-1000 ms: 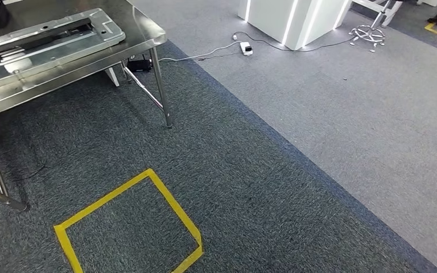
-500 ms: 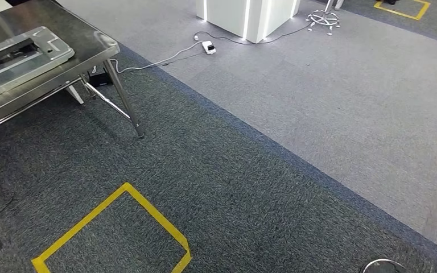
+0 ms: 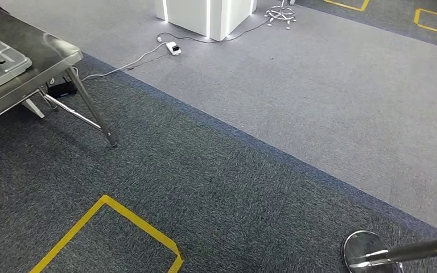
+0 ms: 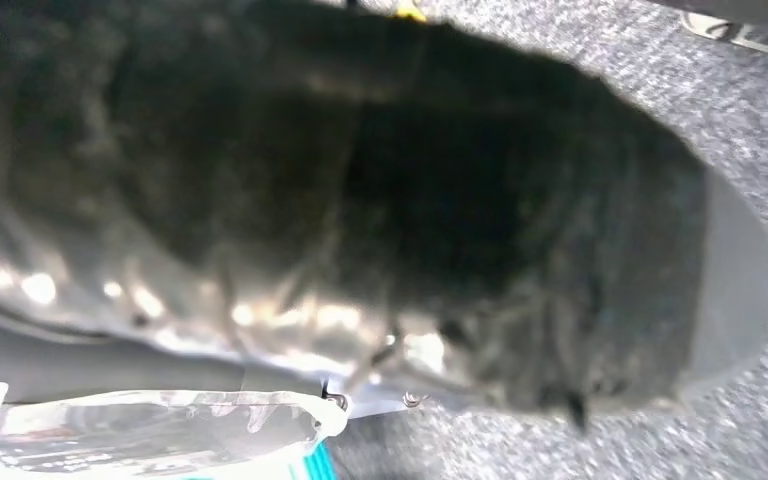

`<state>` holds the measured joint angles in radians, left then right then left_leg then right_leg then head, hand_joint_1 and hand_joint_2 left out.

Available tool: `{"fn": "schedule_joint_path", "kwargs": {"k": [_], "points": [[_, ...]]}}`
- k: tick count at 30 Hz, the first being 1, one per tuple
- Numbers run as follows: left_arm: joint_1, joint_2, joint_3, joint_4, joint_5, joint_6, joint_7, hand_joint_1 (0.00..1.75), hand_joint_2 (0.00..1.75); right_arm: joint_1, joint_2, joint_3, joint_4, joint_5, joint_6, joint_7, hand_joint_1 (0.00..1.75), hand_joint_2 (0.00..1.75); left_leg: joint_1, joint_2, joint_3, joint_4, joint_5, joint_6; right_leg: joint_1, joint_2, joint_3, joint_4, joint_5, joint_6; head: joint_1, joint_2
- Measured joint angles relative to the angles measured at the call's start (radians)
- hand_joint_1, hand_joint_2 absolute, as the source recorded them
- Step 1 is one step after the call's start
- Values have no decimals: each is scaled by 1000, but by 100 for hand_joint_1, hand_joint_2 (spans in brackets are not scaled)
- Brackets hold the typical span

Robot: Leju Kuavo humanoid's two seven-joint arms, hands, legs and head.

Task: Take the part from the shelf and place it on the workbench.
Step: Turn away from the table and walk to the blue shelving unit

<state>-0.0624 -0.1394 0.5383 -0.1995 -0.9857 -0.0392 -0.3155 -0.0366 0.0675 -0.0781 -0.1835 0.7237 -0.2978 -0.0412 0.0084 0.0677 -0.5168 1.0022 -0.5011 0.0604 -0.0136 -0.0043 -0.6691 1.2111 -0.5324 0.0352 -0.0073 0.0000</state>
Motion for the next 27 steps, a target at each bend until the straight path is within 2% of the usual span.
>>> {"fn": "schedule_joint_path", "kwargs": {"k": [2, 3, 4, 5, 6, 7, 8, 9, 11, 12, 13, 14, 15, 16, 18, 19, 20, 22, 23, 24, 26, 27], "points": [[-1, 0, 0, 0, 0, 0, 0, 0, 0, -1, 0, 0, 0, 0, 0, 0, 0, 0, -3, 20, 6, 1, -5, -6, 7, -39, 67, -122, 53, -12, 0, 0], [-1, -1, 0, 0, 0, -1, 0, 0, 0, -2, 0, 0, 0, 0, -1, 0, 0, 0, -4, 28, 8, 1, -8, -11, 12, -56, 90, -168, 67, -19, 0, 0], [-1, -1, 0, 0, 0, -1, 0, 0, 0, -3, 0, -1, 0, 0, -1, 0, 0, 0, -6, 37, 11, 2, -11, -15, 17, -65, 101, -191, 71, -26, 0, 0], [-2, -1, 0, 0, 0, -1, 0, 0, 0, -3, 0, -1, 0, 0, -1, 0, 0, 0, -7, 47, 13, 1, -13, -21, 20, -64, 101, -199, 70, -30, 0, 0], [-4, -1, 0, 0, 0, -1, 0, 0, 0, -3, 0, -2, 0, 0, -1, 0, 0, 0, -8, 56, 17, -1, -15, -26, 20, -51, 100, -202, 72, -34, 0, 0], [-6, -1, 0, 0, 0, -1, 0, 0, 0, -1, 0, -2, 0, 0, -1, 0, 0, 0, -7, 57, 20, 1, -19, -30, 18, -40, 102, -207, 75, -38, 0, 0], [-7, -1, 0, 0, 0, -1, 0, 0, 0, -1, 0, -2, 0, 0, -1, 0, 0, 0, -6, 41, 18, 14, -32, -35, 14, -28, 105, -214, 79, -43, -1, 0], [-7, -1, 0, 0, 0, -1, -1, 0, 0, -2, 1, -3, 0, 0, -1, 0, 0, 0, -4, 15, 5, 47, -55, -39, 10, -17, 108, -221, 84, -48, -1, 0], [-4, -1, 0, 0, 0, -1, -1, 0, 0, -4, 1, -3, 0, 0, 0, 0, 0, 0, 1, -42, -51, 166, -120, -45, 6, 5, 108, -225, 88, -55, -2, 0], [-3, -1, 0, 0, 0, -2, -1, 0, 0, -5, 1, -3, 0, 0, 0, 0, 0, 0, 2, -54, -83, 228, -145, -47, 6, 18, 107, -224, 88, -57, -2, 0], [-1, -1, 0, 0, -1, -2, -1, 0, 0, -4, 1, -3, 0, 0, 1, 0, 0, 0, 3, -58, -103, 266, -151, -49, 6, 32, 105, -221, 88, -57, -2, 0], [1, 0, 0, 0, -1, -2, -1, 0, 0, -4, 1, -3, 0, 0, 2, 0, 0, 0, 4, -60, -108, 268, -136, -50, 6, 48, 105, -218, 86, -56, -2, 0], [3, 0, 0, 0, -1, -2, -1, 0, 0, -3, 2, -4, 0, 0, 2, 0, 0, 0, 6, -64, -95, 234, -104, -52, 5, 63, 105, -213, 85, -53, -2, 0], [3, 0, 0, 0, -1, -2, -1, 0, 0, -3, 2, -4, 0, 0, 3, 0, 0, 0, 10, -77, -68, 170, -62, -53, 3, 77, 104, -207, 82, -49, -2, 0], [4, 0, 0, 1, -1, -2, -1, 0, 0, -3, 2, -4, 0, 0, 2, 0, 0, 0, 14, -118, -26, 63, -15, -54, 4, 100, 96, -190, 75, -37, -2, 0], [3, 0, 0, 1, -1, -2, -1, 0, 0, -3, 2, -5, 0, 0, 2, 0, 0, 0, 15, -131, -18, 38, -9, -51, 4, 108, 91, -185, 74, -31, -2, 0], [2, 0, 0, 1, 0, -2, -1, 0, 0, -3, 2, -5, 0, 0, 2, 0, 0, 0, 12, -134, -17, 35, -12, -46, 4, 117, 86, -182, 74, -25, -2, 0], [-1, 0, 1, 1, 0, -2, -1, 0, 0, 0, 2, -6, 1, 1, 3, 0, 0, 0, 9, -112, -16, 32, -6, -33, 1, 126, 80, -180, 76, -16, -2, 0], [-1, 0, 1, 1, 0, -2, -2, 0, 0, 1, 2, -7, 1, 1, 3, 0, 0, 0, 9, -101, -14, 29, -3, -25, 0, 111, 75, -170, 70, -12, -2, 0], [-1, 0, 1, 1, -1, -2, -2, 0, 0, 1, 2, -7, 1, 1, 3, 0, 0, 0, 10, -89, -14, 25, 0, -18, 1, 86, 61, -141, 52, -9, -1, 0], [1, 0, 1, 1, -2, -3, -2, 0, 0, -2, 2, -8, 1, 3, 3, 0, 0, 0, 6, -63, -15, 23, 1, -9, 3, 30, 6, -29, -9, -4, 0, 0], [2, 0, 1, 1, -2, -3, -2, 0, 0, -2, 2, -8, 1, 3, 3, 0, 0, 0, 4, -49, -15, 22, 0, -7, 2, 18, -27, 37, -37, -1, 0, 0]]}}
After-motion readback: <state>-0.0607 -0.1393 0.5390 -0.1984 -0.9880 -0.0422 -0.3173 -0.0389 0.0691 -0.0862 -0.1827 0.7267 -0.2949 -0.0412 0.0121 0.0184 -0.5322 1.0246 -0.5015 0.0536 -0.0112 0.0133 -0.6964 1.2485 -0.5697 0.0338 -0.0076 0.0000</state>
